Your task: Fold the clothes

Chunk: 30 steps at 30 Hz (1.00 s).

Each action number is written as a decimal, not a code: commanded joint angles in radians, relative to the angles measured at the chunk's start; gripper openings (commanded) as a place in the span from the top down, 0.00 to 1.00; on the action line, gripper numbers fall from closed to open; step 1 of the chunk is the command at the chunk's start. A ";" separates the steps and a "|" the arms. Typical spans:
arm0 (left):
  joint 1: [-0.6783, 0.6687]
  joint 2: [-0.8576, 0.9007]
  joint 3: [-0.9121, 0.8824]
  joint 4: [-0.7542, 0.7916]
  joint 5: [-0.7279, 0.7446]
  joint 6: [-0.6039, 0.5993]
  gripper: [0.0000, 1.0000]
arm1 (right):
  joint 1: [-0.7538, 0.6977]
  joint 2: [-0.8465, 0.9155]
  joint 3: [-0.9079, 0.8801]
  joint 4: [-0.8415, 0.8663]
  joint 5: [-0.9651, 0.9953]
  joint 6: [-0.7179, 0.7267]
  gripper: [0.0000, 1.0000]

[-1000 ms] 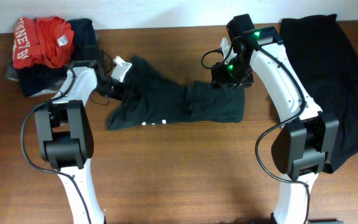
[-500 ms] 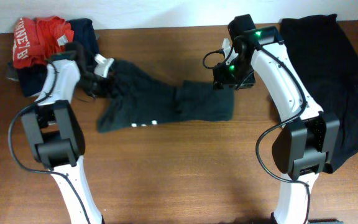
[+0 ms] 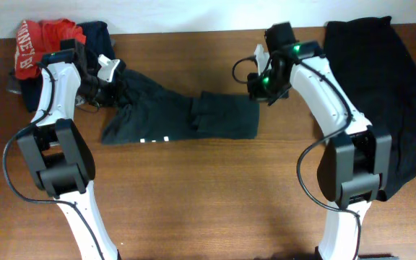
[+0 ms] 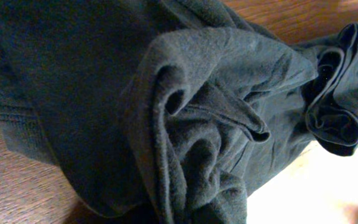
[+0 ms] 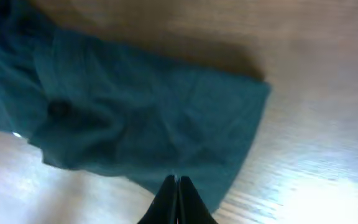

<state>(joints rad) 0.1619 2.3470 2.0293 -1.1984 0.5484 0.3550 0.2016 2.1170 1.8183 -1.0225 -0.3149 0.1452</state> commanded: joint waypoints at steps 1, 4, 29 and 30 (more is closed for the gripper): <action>-0.009 -0.008 0.028 -0.004 0.005 0.006 0.99 | -0.006 -0.029 -0.113 0.070 -0.079 0.047 0.96; -0.017 -0.019 0.032 -0.002 0.005 0.006 0.99 | -0.006 -0.029 -0.221 0.183 -0.127 0.056 0.96; -0.385 -0.197 0.063 0.071 -0.018 -0.026 0.99 | -0.069 0.115 -0.364 0.320 -0.243 0.126 0.96; -0.418 -0.197 0.063 0.083 -0.050 -0.026 0.99 | -0.069 0.115 -0.364 0.319 -0.243 0.126 0.96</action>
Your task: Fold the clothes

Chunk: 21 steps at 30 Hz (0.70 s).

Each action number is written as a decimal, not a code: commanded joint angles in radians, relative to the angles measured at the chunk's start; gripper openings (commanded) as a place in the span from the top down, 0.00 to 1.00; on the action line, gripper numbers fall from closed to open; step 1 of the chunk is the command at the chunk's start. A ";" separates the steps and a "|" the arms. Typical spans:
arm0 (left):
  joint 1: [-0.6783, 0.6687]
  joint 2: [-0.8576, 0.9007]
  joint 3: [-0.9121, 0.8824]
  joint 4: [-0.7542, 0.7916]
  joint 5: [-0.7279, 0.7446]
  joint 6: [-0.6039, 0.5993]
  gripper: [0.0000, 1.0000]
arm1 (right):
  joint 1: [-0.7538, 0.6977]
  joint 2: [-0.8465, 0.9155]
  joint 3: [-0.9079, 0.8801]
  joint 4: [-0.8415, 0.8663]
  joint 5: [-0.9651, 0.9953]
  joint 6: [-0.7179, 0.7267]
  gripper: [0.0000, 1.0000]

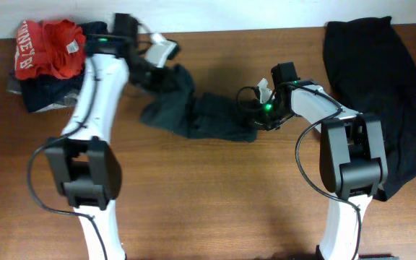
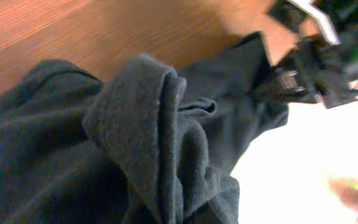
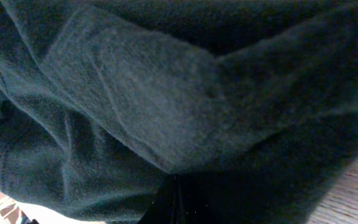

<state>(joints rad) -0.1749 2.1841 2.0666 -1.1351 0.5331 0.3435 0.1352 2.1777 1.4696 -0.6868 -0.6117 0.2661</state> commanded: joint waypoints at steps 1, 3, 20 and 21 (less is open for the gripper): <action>-0.112 -0.034 0.025 0.029 -0.072 -0.014 0.99 | -0.002 0.054 -0.016 -0.016 0.051 0.005 0.96; -0.172 -0.032 0.025 0.048 -0.144 -0.014 0.99 | -0.002 0.054 -0.016 -0.016 0.050 0.005 0.96; -0.330 0.069 0.025 0.144 -0.286 -0.124 0.99 | -0.003 0.054 -0.016 -0.016 0.046 0.005 0.96; -0.332 0.072 0.025 0.151 -0.283 -0.134 0.99 | -0.003 0.054 -0.016 -0.016 0.046 0.005 0.96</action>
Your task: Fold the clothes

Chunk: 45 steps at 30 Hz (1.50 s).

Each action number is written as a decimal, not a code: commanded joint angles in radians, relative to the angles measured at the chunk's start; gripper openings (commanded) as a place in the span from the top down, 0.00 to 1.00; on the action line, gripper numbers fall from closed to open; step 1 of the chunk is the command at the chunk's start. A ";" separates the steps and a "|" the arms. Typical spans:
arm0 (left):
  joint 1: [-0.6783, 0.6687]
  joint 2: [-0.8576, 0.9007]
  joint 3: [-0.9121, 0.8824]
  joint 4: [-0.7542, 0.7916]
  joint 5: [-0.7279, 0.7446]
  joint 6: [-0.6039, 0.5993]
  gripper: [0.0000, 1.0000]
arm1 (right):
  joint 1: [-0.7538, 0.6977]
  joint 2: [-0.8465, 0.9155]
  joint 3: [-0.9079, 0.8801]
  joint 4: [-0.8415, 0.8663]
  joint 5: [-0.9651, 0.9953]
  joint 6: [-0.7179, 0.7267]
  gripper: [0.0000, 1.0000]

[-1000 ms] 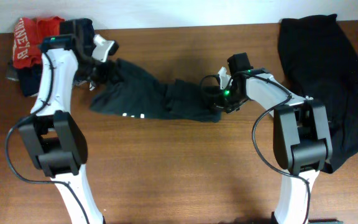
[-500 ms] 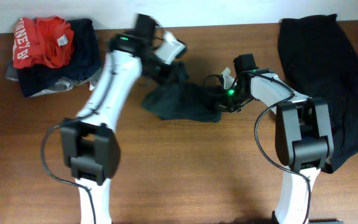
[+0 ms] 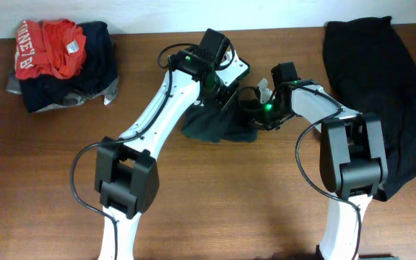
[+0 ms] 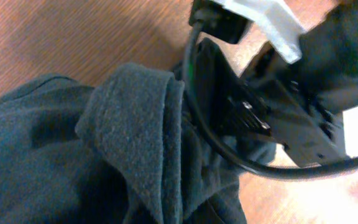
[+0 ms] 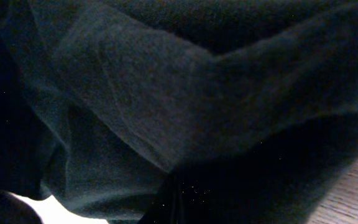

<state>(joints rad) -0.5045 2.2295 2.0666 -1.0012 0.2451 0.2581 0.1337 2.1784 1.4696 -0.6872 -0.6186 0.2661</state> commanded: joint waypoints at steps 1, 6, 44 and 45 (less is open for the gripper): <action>-0.004 0.032 0.025 0.025 0.005 -0.062 0.92 | -0.002 0.053 -0.016 -0.016 0.053 0.005 0.96; -0.006 0.037 0.025 0.037 0.005 -0.064 0.21 | -0.004 0.053 -0.016 -0.016 0.050 0.005 0.96; 0.607 0.037 0.678 -0.320 0.098 -0.228 0.01 | -0.026 -0.211 0.352 -0.470 0.265 -0.033 0.50; 0.611 0.037 0.678 -0.323 0.098 -0.227 0.01 | -0.011 -0.211 0.355 -0.477 0.265 -0.033 0.50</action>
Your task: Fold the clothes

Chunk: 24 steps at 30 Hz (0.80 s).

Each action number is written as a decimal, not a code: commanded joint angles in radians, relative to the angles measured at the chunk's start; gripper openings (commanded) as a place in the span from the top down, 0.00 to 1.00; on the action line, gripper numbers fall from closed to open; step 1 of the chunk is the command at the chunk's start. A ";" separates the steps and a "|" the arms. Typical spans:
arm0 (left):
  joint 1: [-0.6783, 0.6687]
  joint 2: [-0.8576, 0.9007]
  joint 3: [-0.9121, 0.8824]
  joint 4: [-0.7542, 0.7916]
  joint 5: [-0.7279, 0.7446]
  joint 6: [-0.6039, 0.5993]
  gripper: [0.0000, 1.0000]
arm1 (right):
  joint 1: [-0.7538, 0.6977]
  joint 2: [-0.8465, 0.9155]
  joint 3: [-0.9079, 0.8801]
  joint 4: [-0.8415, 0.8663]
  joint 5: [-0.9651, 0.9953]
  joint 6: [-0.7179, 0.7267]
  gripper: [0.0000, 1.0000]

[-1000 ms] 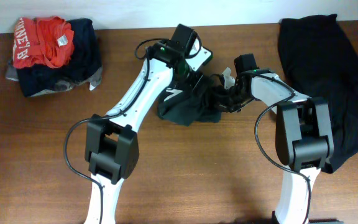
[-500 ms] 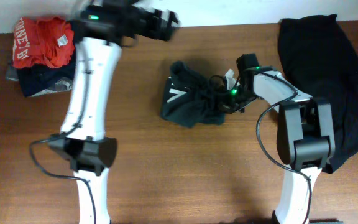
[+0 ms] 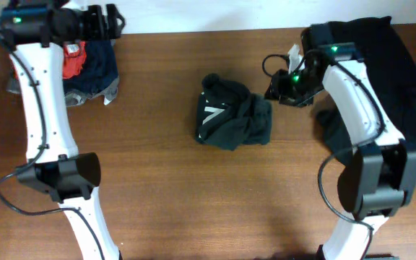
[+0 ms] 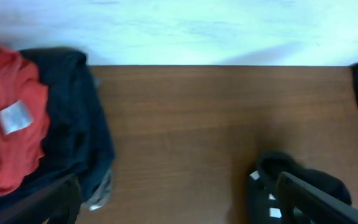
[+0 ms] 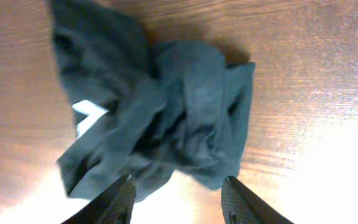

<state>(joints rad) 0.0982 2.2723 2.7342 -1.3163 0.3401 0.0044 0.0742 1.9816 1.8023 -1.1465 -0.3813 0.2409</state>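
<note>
A dark green garment [image 3: 233,119] lies bunched in a loose heap at the middle of the table, a white print showing on its left side. In the right wrist view the garment [image 5: 166,118] sits just ahead of my open right gripper [image 5: 179,200], which holds nothing. Overhead, the right gripper [image 3: 276,90] hovers just right of the heap. My left gripper [image 3: 114,22] is at the far left back corner, open and empty [image 4: 179,202]. The left wrist view shows only the heap's edge [image 4: 294,183] at lower right.
A pile of red and navy clothes [image 3: 85,61] lies at the back left, under the left arm, also seen as the red shirt [image 4: 8,124]. A large black garment [image 3: 381,65] covers the right end of the table [image 3: 193,209].
Both grippers were at the green garment, the left holding a fold against the right. Now both are open and away; the left arm is at the back left corner and the garment lies in a heap.
The green garment first lay stretched out, my left gripper on its left end and the right shut above its right end. Then the left end was further right, then over the right end. Now both grippers are off a bunched heap.
</note>
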 commanded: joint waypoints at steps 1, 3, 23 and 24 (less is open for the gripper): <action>0.010 -0.003 0.010 -0.009 0.000 0.026 0.01 | 0.071 -0.014 0.023 -0.020 0.028 -0.007 0.50; 0.013 0.001 0.010 -0.009 -0.008 0.026 0.01 | 0.126 -0.013 0.022 -0.021 0.061 0.012 0.50; 0.091 0.008 -0.003 -0.041 -0.154 0.026 0.01 | 0.512 0.126 0.020 0.113 0.465 0.074 0.40; 0.097 0.008 -0.003 -0.045 -0.154 0.026 0.01 | 0.517 0.135 0.020 0.122 0.465 0.064 0.40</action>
<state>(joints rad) 0.1665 2.2723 2.7335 -1.3521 0.2035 0.0113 0.5724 2.0865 1.8156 -1.0374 0.0303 0.3405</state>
